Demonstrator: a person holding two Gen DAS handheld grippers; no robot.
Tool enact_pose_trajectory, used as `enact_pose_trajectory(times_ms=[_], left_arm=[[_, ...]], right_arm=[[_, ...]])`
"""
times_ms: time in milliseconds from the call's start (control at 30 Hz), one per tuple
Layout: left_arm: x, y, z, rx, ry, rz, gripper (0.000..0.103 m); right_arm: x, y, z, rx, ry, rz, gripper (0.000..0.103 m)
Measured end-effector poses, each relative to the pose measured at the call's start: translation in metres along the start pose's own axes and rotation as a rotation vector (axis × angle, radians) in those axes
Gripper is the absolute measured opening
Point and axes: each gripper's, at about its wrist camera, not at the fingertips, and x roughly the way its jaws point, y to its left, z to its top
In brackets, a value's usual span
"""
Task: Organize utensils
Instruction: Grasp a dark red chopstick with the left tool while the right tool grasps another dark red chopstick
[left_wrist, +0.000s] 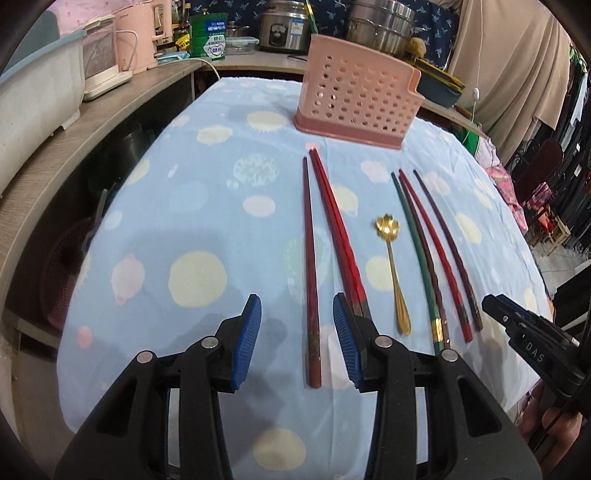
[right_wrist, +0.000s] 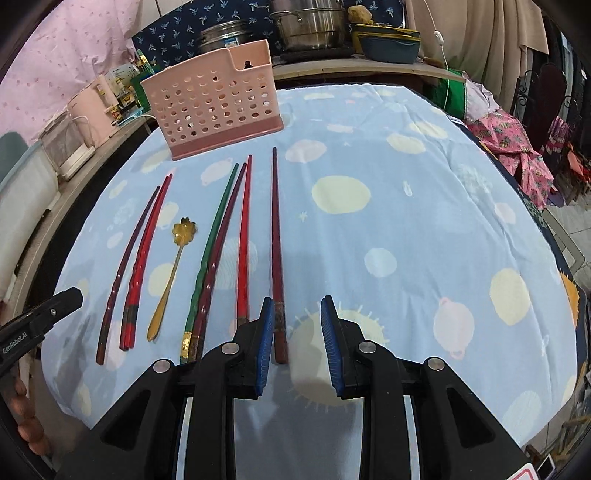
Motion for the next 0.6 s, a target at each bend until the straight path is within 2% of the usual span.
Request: enact_pose_trajectory(times_ms=[300,600], left_arm=[[0.011,-0.007,-0.018,0.020,0.036,0.005,0.039],[0.015,-0.006,-0.028,0.034,0.045,0.011,0.038]], right_arm=[[0.006,0.011,-0.008,-0.032,0.018,0.008,0.026],[0.009,0.012,-0.015,-0.064,0.011,-0.024,0.014]])
